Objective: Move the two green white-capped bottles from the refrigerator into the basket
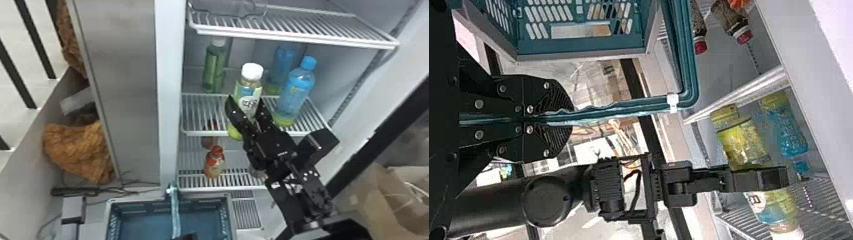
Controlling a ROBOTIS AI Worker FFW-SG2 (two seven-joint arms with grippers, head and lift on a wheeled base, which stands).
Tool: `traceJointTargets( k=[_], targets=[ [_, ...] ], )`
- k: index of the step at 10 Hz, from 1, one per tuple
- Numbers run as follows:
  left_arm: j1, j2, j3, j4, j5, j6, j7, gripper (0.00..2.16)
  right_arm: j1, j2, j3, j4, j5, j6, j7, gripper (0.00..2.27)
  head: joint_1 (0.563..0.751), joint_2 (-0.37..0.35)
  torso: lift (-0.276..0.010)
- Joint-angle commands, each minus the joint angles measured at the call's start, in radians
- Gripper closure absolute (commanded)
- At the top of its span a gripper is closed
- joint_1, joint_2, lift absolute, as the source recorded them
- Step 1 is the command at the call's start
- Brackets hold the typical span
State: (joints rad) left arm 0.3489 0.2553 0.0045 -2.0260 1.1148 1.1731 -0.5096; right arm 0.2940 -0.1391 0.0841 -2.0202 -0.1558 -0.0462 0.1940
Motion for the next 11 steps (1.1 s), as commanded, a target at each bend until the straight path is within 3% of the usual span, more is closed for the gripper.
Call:
traceJointTargets(
  k=[1, 5, 11],
  targets=[
    [0.0, 0.001, 0.002, 0.0, 0.0, 0.0, 0.0, 1.2, 0.05, -0.007, 0.0, -0.065, -0.022, 0.014, 0.005, 0.84, 0.695, -0.208, -0.004],
    [0.005, -0.002, 0.008, 0.0, 0.0, 0.0, -0.001, 1.2, 0.197, -0.011, -0.022, -0.239, -0.086, 0.144, 0.036, 0.84, 0.695, -0.2, -0.004],
    [0.005, -0.001, 0.006, 0.0, 0.002, 0.0, -0.001, 1.2, 0.398, 0.007, -0.084, -0.453, -0.092, 0.343, 0.065, 0.84, 0.695, -0.233, -0.004]
  ],
)
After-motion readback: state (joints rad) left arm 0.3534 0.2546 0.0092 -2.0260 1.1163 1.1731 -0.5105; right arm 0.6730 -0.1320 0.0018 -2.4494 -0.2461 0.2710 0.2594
